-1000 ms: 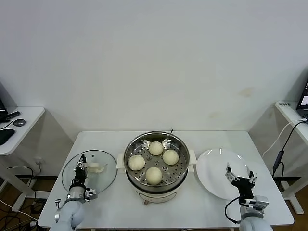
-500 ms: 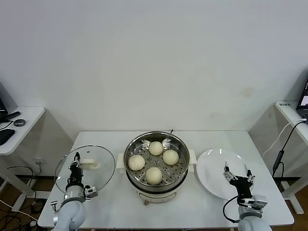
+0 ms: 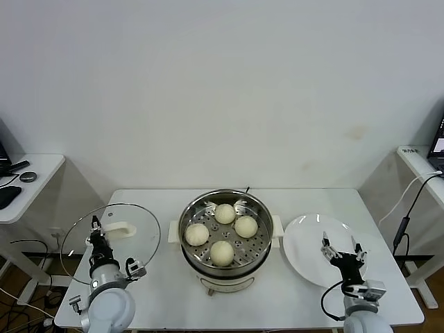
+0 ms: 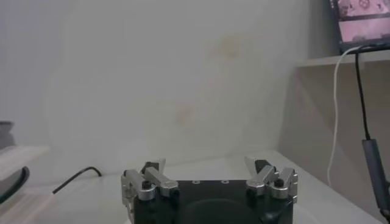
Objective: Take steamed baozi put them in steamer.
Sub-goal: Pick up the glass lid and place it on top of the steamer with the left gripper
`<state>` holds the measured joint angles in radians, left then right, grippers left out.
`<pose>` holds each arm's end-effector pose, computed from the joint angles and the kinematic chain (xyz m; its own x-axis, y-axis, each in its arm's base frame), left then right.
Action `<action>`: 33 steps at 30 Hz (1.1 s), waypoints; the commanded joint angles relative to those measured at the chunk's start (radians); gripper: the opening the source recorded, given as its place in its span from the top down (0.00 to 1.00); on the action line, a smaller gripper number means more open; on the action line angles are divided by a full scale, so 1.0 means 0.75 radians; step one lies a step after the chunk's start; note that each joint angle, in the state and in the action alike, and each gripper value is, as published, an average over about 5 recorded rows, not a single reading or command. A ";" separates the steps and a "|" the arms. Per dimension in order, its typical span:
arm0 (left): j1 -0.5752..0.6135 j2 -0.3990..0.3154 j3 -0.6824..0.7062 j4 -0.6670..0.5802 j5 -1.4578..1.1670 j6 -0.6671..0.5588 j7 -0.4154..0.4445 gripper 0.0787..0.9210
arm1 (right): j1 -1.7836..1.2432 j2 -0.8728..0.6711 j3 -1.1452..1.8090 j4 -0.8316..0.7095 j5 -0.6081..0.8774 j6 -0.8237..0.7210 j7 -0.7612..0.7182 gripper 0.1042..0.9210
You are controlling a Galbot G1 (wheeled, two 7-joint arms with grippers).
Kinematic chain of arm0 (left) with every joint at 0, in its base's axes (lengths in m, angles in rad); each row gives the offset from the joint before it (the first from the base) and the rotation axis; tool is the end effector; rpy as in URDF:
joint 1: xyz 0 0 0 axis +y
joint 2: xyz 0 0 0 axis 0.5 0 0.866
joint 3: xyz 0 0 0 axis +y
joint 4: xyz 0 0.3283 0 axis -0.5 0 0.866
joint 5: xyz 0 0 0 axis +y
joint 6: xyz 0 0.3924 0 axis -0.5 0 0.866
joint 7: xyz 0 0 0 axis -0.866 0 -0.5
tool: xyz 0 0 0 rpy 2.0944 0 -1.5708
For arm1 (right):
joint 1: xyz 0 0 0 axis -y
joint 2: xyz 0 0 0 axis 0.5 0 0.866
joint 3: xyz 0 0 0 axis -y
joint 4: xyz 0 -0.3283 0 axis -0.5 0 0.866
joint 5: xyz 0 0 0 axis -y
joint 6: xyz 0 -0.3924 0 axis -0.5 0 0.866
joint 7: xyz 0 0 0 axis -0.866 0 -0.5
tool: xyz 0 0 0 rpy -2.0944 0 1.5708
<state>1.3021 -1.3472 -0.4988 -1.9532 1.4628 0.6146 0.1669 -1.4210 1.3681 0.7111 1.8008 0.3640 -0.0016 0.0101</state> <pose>0.3070 0.0315 -0.2653 -0.8697 -0.4934 0.0147 0.0218 -0.0086 0.9997 0.2693 -0.1179 -0.3415 -0.9838 0.1416 0.1101 0.1533 0.9825 0.1056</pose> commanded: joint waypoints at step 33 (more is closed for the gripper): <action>-0.325 -0.339 0.764 0.079 0.183 0.106 0.190 0.88 | 0.008 0.059 0.054 -0.041 -0.039 -0.010 -0.001 0.12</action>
<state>1.1476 -1.5702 -0.0425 -2.0236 1.5900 0.6906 0.3253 -1.4190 1.4082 0.7477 1.7754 0.3365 -0.0086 0.0088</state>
